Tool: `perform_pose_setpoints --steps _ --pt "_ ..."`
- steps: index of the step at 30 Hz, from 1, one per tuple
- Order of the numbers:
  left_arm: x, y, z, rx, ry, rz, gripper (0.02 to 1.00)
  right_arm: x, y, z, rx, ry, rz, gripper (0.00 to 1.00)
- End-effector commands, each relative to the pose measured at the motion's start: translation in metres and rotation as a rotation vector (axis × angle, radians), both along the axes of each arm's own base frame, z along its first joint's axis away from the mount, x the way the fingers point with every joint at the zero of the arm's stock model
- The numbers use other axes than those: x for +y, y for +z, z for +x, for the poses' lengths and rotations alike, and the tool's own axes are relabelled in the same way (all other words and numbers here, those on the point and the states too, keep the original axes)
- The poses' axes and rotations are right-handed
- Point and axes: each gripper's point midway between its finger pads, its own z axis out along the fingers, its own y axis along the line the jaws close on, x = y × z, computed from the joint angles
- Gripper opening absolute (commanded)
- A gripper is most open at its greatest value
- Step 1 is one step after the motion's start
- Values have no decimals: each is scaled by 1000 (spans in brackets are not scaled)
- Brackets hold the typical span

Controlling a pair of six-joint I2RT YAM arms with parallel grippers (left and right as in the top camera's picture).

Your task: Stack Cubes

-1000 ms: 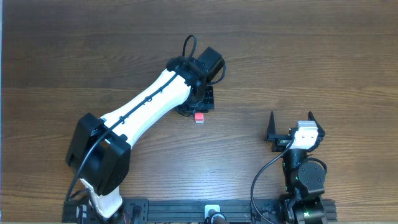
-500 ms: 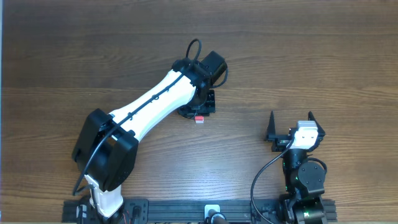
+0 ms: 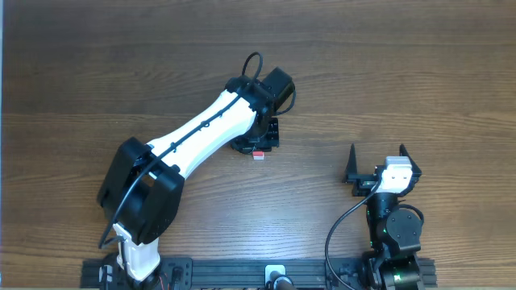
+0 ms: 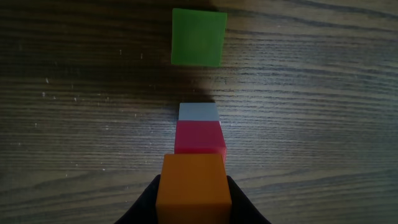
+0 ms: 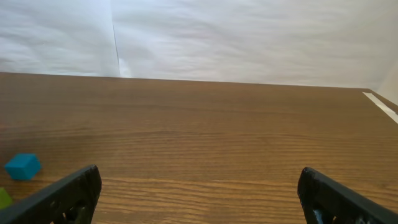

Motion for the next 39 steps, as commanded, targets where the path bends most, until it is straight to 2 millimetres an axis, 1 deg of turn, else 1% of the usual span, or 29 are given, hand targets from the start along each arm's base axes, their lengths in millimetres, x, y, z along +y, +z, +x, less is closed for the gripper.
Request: perform_pose_setpoints --steps 1,10,36,39 --pt "-5 -1 2 4 -13 -9 159 0 -2 0 -1 1 -3 991" --pt "-7 -7 1 19 -14 -11 159 0 -2 0 -1 1 -3 993" --pt "-8 -12 0 25 -14 -5 163 0 -2 0 -1 1 -3 991" --pt "-8 -12 0 25 -14 -5 180 0 -2 0 -1 1 -3 991"
